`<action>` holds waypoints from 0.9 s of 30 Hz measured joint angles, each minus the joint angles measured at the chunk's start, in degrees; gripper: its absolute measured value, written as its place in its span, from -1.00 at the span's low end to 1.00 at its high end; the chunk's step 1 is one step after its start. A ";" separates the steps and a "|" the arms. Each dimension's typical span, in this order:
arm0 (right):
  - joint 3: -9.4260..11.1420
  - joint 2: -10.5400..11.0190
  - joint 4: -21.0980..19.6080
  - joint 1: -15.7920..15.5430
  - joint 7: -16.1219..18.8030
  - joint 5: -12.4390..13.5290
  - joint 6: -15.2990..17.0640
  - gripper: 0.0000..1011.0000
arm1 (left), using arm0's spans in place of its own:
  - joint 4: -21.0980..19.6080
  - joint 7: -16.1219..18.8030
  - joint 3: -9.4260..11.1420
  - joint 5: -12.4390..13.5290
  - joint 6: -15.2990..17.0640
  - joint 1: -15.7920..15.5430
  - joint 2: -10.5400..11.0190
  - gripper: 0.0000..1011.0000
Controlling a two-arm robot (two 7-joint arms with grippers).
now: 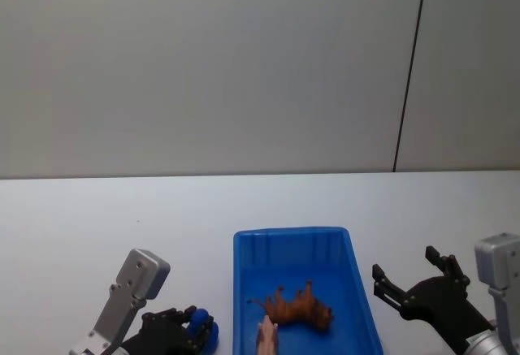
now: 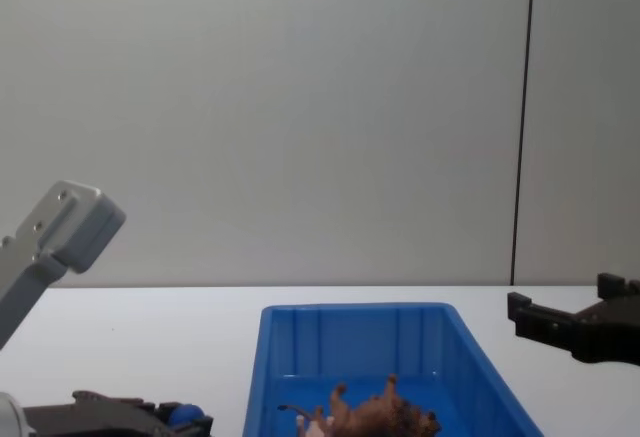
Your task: Pick up the two dolls from the table and place them into the box.
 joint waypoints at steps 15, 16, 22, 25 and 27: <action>0.00 0.00 0.00 0.00 0.00 0.00 0.00 0.98 | -3.39 0.43 -0.85 1.02 -3.61 -0.64 0.25 -0.57; 0.00 0.00 0.00 0.00 0.00 0.00 0.00 0.98 | -3.76 0.43 -0.93 1.10 -3.77 -0.73 0.27 -0.57; 0.00 0.00 0.00 0.00 0.00 0.00 0.00 0.98 | -5.69 -0.23 -1.31 1.87 -5.24 -1.49 0.29 -0.65; 0.00 0.00 0.00 0.00 0.00 0.00 0.00 0.98 | -6.30 -1.16 -1.39 2.06 -5.99 -1.93 0.16 -0.67; 0.00 0.00 0.00 0.00 0.00 0.00 0.00 0.98 | -6.51 -1.83 -1.41 2.11 -6.45 -2.14 0.07 -0.70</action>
